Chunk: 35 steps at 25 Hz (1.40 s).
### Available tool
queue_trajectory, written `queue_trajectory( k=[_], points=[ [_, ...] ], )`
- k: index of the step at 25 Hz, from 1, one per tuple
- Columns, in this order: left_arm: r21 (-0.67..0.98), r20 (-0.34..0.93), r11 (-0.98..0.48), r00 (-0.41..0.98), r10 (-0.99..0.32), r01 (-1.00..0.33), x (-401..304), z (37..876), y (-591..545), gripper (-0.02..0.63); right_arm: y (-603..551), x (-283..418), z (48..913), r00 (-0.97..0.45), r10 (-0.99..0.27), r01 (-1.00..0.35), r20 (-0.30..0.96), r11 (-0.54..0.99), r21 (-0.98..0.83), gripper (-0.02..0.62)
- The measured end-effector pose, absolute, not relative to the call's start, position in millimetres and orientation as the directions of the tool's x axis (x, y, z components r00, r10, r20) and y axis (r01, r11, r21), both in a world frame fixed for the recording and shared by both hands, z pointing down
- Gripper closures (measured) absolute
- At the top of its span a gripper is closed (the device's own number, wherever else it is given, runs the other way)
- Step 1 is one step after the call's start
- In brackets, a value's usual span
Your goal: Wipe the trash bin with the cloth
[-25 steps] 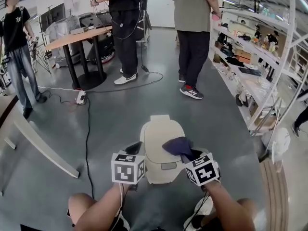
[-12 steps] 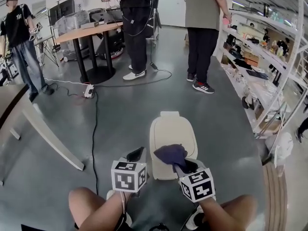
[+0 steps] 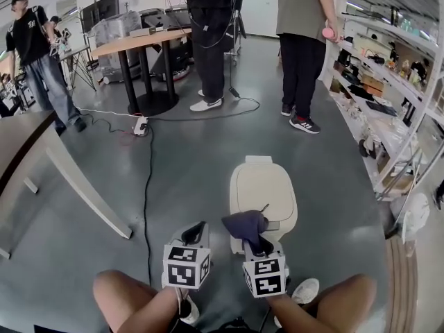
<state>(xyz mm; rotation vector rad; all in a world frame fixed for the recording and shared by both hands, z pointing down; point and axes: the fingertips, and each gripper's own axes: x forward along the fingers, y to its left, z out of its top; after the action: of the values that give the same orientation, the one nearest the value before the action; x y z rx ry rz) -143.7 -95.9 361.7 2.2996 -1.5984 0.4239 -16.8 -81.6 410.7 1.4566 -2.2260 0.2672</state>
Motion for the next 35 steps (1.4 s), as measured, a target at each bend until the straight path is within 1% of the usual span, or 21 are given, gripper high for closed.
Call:
queue_trajectory(
  k=[3, 6, 14, 17, 20, 25, 28, 31, 35],
  points=[
    [0.111, 0.415, -0.313, 0.33, -0.848, -0.943, -153, 367, -94, 0.606, -82, -19, 415, -0.32, -0.82, -0.907, 0.474, 0.41, 0.096, 0.492],
    [0.102, 0.432, -0.309, 0.322, -0.842, -0.946, -153, 372, -93, 0.606, -84, -17, 414, -0.308, -0.832, -0.912, 0.461, 0.396, 0.105, 0.492],
    [0.122, 0.407, -0.383, 0.398, -0.822, -0.916, -115, 362, -91, 0.606, -83, 6, 414, -0.258, -0.855, -0.929, 0.45, 0.347, 0.125, 0.492],
    [0.167, 0.402, -0.405, 0.437, -0.805, -0.899, -101, 363, -89, 0.606, -82, 18, 415, -0.239, -0.863, -0.935, 0.446, 0.328, 0.133, 0.492],
    [0.164, 0.41, -0.411, 0.441, -0.798, -0.897, -92, 366, -89, 0.606, -82, 32, 415, -0.228, -0.871, -0.941, 0.435, 0.311, 0.13, 0.492],
    [0.167, 0.402, -0.414, 0.445, -0.8, -0.895, -82, 366, -82, 0.606, -83, 61, 414, -0.253, -0.88, -0.956, 0.402, 0.292, 0.037, 0.492],
    [0.195, 0.419, -0.412, 0.455, -0.786, -0.89, -72, 378, -77, 0.606, -87, 80, 416, -0.227, -0.888, -0.964, 0.399, 0.264, 0.04, 0.492],
    [0.171, 0.413, -0.442, 0.471, -0.779, -0.881, -61, 379, -77, 0.606, -90, 93, 420, -0.193, -0.895, -0.971, 0.401, 0.234, 0.055, 0.492],
    [0.153, 0.403, -0.445, 0.467, -0.787, -0.882, -60, 380, -81, 0.606, -93, 106, 425, -0.164, -0.899, -0.976, 0.405, 0.208, 0.066, 0.492]
  ],
)
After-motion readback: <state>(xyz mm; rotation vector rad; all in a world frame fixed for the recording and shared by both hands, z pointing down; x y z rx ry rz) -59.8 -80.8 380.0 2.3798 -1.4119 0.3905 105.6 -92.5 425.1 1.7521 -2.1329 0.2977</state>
